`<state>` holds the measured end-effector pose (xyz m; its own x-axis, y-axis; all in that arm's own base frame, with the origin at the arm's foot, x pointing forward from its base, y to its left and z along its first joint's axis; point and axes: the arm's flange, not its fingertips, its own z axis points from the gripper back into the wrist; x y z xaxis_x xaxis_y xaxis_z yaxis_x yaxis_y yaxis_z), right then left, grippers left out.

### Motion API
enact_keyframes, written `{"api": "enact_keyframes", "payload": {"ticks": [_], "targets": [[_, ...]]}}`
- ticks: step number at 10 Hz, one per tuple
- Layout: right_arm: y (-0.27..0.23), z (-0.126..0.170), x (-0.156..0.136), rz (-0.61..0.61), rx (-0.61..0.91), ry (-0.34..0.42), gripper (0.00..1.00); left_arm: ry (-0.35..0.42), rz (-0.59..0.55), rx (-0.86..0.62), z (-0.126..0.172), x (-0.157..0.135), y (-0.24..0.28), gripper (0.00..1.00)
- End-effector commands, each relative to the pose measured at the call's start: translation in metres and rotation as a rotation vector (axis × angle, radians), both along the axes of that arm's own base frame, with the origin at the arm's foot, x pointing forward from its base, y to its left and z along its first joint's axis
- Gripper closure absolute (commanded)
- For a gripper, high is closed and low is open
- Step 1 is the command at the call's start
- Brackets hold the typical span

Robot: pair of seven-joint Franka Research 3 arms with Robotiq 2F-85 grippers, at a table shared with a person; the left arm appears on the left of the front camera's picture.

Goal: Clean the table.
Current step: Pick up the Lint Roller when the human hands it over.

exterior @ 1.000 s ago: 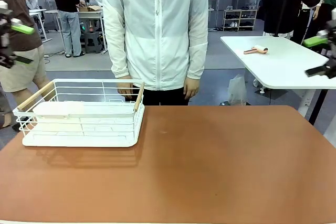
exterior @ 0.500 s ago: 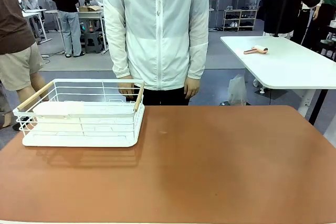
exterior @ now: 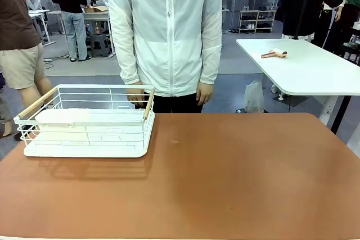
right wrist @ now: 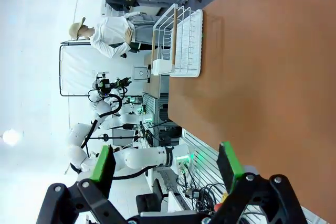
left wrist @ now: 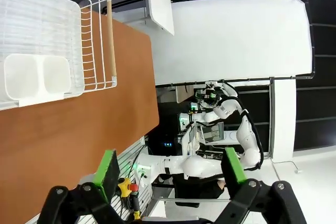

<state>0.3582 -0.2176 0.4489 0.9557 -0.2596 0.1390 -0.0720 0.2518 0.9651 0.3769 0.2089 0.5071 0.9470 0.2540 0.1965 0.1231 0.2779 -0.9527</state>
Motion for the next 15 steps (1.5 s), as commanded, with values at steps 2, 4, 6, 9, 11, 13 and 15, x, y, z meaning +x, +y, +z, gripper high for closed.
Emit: {"api": "enact_keyframes", "payload": {"ticks": [2,4,6,9,11,13,15], "targets": [[0.0026,0.0,0.001,0.004,-0.001,-0.001,0.0,0.0,0.0,0.0,0.0,0.0,0.0,0.0],[0.0026,0.0,0.001,0.004,-0.001,-0.001,0.0,0.0,0.0,0.0,0.0,0.0,0.0,0.0],[0.0026,0.0,0.001,0.004,-0.001,-0.001,0.0,0.0,0.0,0.0,0.0,0.0,0.0,0.0],[0.0026,0.0,0.001,0.004,-0.001,-0.001,0.0,0.0,0.0,0.0,0.0,0.0,0.0,0.0],[0.0026,0.0,0.001,0.004,-0.001,-0.001,0.0,0.0,0.0,0.0,0.0,0.0,0.0,0.0],[0.0026,0.0,0.001,0.004,-0.001,-0.001,0.0,0.0,0.0,0.0,0.0,0.0,0.0,0.0],[0.0026,0.0,0.001,0.004,-0.001,-0.001,0.0,0.0,0.0,0.0,0.0,0.0,0.0,0.0]]}}
